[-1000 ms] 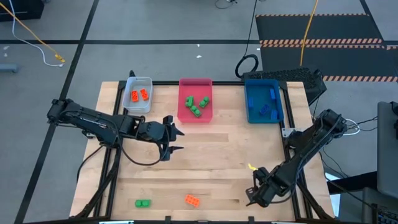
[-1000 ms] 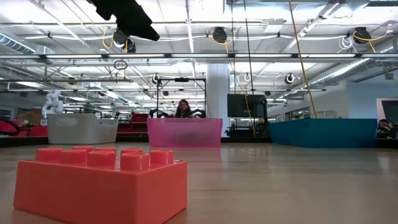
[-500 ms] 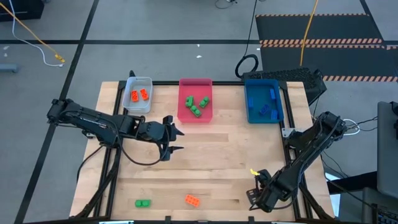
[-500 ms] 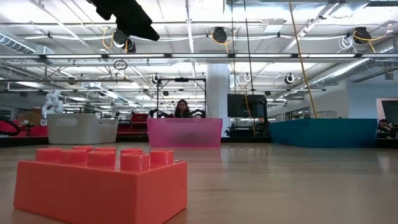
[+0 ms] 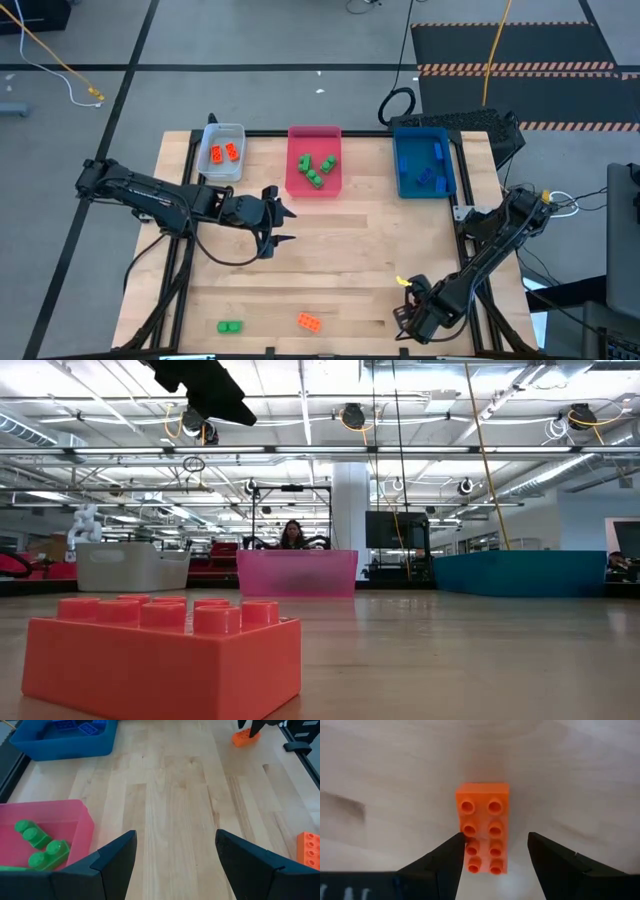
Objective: Sort & place blocks by color
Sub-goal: Put the orange game piece into the white bin
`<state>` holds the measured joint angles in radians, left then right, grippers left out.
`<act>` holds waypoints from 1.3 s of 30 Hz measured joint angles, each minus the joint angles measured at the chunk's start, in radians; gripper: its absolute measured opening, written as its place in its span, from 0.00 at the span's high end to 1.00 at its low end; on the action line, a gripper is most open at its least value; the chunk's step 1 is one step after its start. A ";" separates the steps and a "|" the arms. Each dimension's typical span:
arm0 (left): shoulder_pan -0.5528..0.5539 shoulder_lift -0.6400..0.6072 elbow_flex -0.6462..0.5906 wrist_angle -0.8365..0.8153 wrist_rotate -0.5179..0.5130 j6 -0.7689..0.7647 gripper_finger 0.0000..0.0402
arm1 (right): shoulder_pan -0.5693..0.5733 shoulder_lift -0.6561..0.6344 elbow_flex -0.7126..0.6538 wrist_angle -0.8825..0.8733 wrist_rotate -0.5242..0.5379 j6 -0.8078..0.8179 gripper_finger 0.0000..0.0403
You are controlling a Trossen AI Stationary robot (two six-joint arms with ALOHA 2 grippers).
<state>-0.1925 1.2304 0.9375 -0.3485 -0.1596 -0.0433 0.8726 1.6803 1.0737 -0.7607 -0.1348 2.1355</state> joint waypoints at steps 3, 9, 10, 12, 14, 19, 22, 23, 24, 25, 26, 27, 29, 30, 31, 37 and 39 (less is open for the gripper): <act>0.000 0.000 0.000 -0.001 0.000 0.000 0.32 | 0.000 0.003 0.000 0.002 0.003 -0.012 0.47; 0.000 0.000 0.000 0.000 0.000 0.003 0.32 | 0.000 0.004 0.000 -0.054 0.000 -0.043 0.47; 0.000 0.000 0.000 -0.001 0.000 0.003 0.32 | 0.000 0.004 0.000 -0.061 0.000 -0.051 0.48; 0.000 0.000 0.000 0.000 0.000 0.003 0.32 | 0.000 0.004 0.000 -0.066 0.002 -0.061 0.49; 0.000 0.000 0.000 0.000 0.000 0.003 0.32 | 0.000 0.004 0.000 -0.066 0.004 -0.064 0.50; 0.000 0.000 0.000 0.000 0.000 0.003 0.32 | 0.000 0.004 0.000 -0.038 -0.002 -0.050 0.53; 0.000 0.000 0.000 0.000 0.000 0.003 0.32 | 0.000 0.004 0.000 -0.014 -0.039 -0.019 0.55; 0.000 0.000 0.000 0.000 0.000 0.003 0.32 | 0.000 0.004 0.000 -0.013 -0.053 -0.006 0.56; 0.000 0.000 0.000 0.000 0.000 0.003 0.32 | 0.001 0.004 0.000 -0.012 -0.062 0.003 0.57; 0.000 0.000 0.000 0.000 0.000 0.003 0.32 | 0.001 0.004 0.000 -0.011 -0.074 0.010 0.57; 0.000 0.000 0.000 -0.001 0.000 0.003 0.32 | 0.002 0.004 0.000 -0.010 -0.078 0.015 0.58; 0.000 0.000 0.000 -0.002 0.000 0.003 0.32 | 0.004 0.004 0.000 -0.008 -0.078 0.017 0.58; 0.000 0.000 0.000 -0.008 0.000 0.003 0.32 | 0.006 0.004 0.000 -0.004 -0.077 0.018 0.59; 0.000 0.000 0.000 -0.013 0.000 0.003 0.32 | 0.006 0.004 0.000 -0.003 -0.077 0.022 0.59; 0.000 0.000 0.000 -0.016 0.000 0.003 0.32 | 0.006 0.004 0.000 -0.003 -0.077 0.026 0.59; 0.000 0.000 0.000 -0.017 0.000 0.000 0.32 | 0.006 0.004 0.000 -0.009 -0.077 0.025 0.59; 0.000 0.000 0.000 -0.017 0.000 0.000 0.32 | 0.006 0.004 0.000 -0.011 -0.077 0.026 0.59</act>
<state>-0.1921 1.2304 0.9375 -0.3655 -0.1596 -0.0429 0.8791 1.6840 1.0733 -0.7721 -0.2119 2.1612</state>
